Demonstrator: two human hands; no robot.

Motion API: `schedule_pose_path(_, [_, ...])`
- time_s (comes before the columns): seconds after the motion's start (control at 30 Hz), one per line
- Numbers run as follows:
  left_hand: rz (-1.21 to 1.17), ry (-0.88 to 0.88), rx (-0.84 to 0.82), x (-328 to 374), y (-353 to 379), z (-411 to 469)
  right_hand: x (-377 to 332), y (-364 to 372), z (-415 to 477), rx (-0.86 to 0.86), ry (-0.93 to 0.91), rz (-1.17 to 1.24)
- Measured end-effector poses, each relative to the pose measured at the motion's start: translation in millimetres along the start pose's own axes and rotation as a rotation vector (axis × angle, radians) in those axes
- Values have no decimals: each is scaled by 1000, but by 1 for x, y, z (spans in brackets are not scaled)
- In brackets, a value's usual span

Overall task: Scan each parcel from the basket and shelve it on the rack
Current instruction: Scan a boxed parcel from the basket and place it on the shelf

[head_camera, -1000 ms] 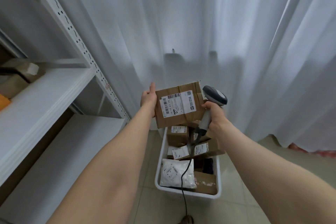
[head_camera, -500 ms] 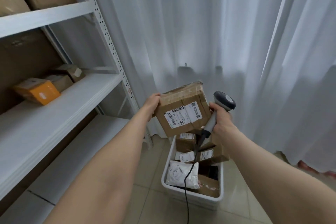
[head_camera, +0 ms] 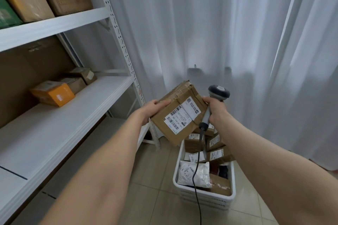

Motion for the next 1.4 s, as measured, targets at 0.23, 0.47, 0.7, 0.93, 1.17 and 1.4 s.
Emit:
schedule_pose_path(0.23, [167, -58, -203, -32, -24, -11, 8, 28, -12, 39, -86, -58])
schedule_pose_path(0.47, [-72, 3, -64, -43, -51, -8, 21, 56, -17, 6, -100, -20])
schedule_pose_path(0.7, [-227, -111, 99, -61, -68, -10, 35, 78, -25, -78, -80, -73])
schedule_pose_path(0.93, [-461, -89, 251, -68, -79, -16, 41, 88, -38, -141, -71, -163])
schedule_pose_path(1.17, [-449, -169, 221, -79, -83, -19, 47, 99, -43, -80, -117, -168])
schedule_pose_path(1.4, [-321, -172, 90, -79, -111, -23, 29, 77, -39, 75, -182, -108])
Point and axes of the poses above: each hand's wrist, its own z-axis towards the middle knuckle, its own y-axis out of the palm, x = y × z, the point moved 6 cm from there along z, towards the middle knuckle, and after that the axes turned 9 degrees about y, right-handed, at the moved point
